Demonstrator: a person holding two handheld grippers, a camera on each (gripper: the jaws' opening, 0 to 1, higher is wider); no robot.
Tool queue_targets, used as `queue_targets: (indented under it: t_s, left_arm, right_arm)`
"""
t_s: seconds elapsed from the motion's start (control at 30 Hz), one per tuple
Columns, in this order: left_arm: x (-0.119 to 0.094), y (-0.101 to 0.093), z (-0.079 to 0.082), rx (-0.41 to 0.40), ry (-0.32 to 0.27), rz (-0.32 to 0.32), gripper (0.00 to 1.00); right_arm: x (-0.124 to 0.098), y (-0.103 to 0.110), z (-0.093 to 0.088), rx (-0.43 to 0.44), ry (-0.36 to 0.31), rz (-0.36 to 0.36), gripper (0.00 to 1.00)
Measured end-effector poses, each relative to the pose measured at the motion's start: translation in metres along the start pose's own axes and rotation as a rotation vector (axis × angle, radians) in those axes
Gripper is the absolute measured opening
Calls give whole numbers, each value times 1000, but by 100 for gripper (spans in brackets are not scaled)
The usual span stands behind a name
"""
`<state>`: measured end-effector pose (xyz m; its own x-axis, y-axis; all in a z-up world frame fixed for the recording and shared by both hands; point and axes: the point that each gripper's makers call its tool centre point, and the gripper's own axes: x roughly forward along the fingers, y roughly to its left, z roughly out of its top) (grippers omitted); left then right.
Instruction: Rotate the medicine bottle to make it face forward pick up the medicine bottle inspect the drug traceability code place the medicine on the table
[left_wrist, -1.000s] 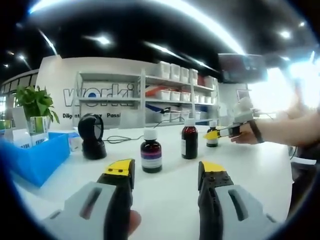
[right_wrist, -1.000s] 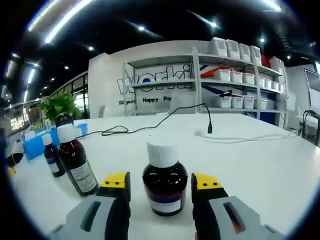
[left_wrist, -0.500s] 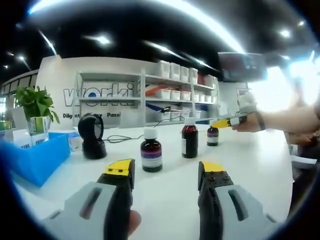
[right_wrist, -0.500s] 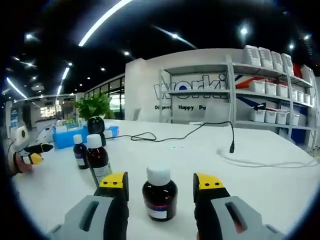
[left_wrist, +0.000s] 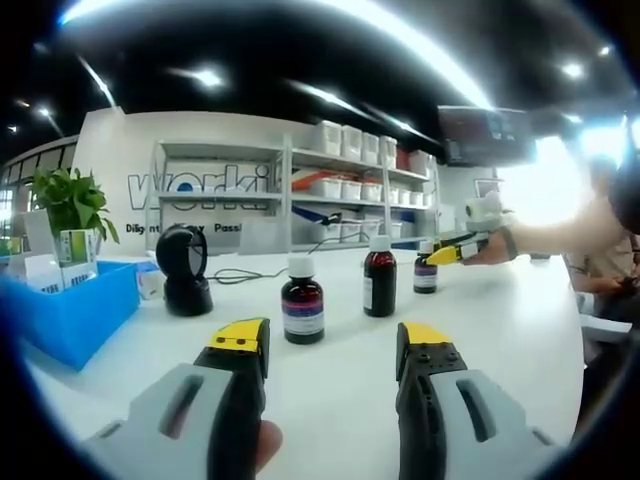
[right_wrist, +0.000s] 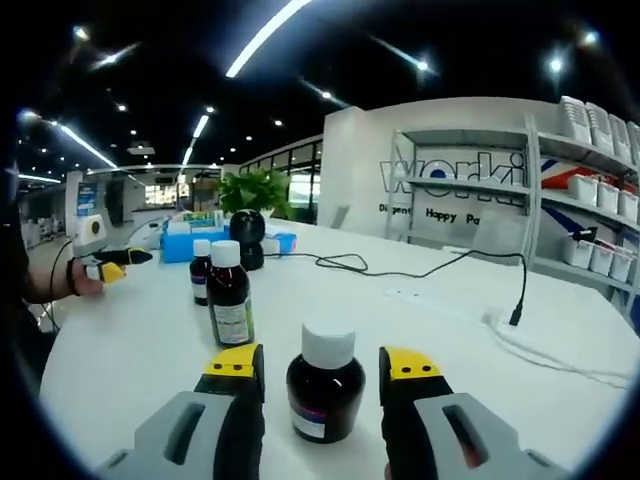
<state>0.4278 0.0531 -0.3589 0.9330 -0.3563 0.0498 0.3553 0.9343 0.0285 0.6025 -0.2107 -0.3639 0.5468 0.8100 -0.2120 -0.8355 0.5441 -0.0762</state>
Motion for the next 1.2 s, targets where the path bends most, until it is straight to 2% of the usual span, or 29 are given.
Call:
queue_targets:
  t_s: [0.03,0.2,0.37,0.5,0.87,1.2]
  left_arm:
    - [0,0,0,-1,1,0,42]
    - [0,-2,-1,4,5,-2,42]
    - [0,-2,0,-10,-1,-1,42]
    - [0,-4,0,-7,4,0,42]
    - [0,-6,1,-6,2,1,42]
    - [-1,-3,1,-7,0,2,42]
  right_arm:
    - [1,7,-2,-22,10,41,41]
    - [2,8,-6,-45,20,75,40]
    - [3,3,-10,-41,32,94,37]
    - [4,4,-12,-30,40,98,29]
    - [4,7,-12,-15,58,58,28]
    - [6,-3,-15,10,133,-71,28]
